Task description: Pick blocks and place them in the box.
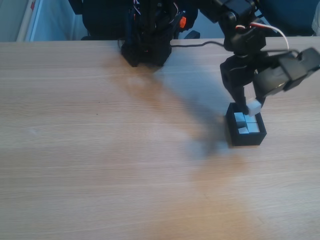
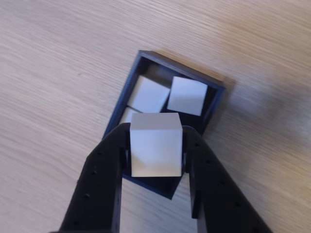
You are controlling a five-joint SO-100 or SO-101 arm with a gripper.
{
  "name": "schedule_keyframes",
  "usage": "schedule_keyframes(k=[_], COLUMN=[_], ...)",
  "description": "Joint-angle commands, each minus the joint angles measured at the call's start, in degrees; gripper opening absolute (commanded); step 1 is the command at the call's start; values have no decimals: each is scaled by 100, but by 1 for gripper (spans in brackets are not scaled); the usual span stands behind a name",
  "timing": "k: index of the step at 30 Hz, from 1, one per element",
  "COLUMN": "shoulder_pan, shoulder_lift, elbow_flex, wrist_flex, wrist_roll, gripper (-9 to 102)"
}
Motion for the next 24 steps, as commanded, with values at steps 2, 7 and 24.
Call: schedule_keyframes(k=[2,7,24], shoulder_pan=[-44,-26,765], shoulder_lift=[-44,-141,1283], elbow_flex=[-369,-439,510], wrist_flex=[62,97,1187], wrist_roll=[149,202,-589], gripper=[5,9,0])
